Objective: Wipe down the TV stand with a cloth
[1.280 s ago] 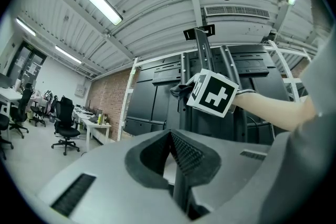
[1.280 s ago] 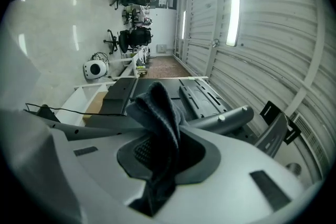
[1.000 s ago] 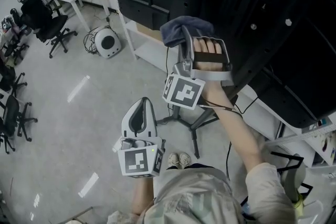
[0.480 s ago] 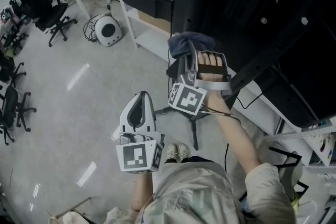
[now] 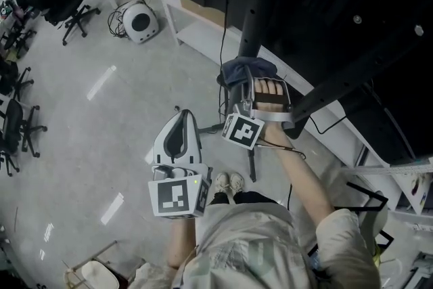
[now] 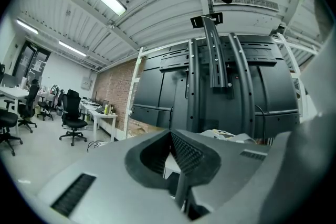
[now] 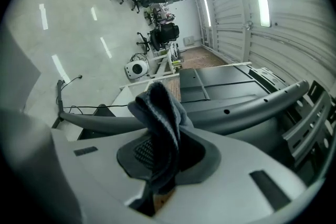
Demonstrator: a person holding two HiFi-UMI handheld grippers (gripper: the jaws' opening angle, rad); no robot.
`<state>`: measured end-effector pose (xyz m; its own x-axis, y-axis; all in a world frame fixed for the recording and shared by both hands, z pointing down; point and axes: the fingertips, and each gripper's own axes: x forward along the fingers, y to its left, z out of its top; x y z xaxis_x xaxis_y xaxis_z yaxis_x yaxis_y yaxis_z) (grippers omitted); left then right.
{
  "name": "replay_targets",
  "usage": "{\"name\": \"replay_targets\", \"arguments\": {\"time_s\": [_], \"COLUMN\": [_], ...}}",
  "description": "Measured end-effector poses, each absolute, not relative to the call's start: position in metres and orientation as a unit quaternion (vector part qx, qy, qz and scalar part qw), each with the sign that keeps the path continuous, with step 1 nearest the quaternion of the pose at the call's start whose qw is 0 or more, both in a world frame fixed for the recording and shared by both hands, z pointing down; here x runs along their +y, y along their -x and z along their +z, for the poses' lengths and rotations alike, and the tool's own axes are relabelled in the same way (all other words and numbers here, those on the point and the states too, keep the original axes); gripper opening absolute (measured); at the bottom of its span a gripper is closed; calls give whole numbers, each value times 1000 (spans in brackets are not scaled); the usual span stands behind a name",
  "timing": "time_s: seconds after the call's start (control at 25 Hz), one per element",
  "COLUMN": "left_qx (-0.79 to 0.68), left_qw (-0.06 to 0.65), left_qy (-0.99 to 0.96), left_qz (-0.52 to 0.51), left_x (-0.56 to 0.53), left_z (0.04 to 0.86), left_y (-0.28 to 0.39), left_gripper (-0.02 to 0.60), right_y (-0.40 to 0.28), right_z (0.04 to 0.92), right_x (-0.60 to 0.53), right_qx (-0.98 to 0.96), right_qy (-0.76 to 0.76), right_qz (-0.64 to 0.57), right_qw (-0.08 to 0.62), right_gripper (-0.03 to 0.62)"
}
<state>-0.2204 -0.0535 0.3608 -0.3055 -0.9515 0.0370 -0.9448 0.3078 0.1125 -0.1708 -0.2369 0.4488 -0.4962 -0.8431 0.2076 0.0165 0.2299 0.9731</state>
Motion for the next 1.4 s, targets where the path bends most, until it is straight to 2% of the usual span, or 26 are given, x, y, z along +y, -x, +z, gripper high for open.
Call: {"name": "replay_targets", "arguments": {"time_s": [1.4], "left_qx": [-822], "left_qw": [155], "left_qy": [-548], "left_qz": [12], "left_x": [-80], "left_z": [459], "left_y": [257], "left_gripper": [15], "right_y": [170], "right_z": [706], "right_x": [-215], "right_qx": [-727], "right_qy": [-152], "right_qz": [-417], "right_qw": [524], "right_gripper": [57]}}
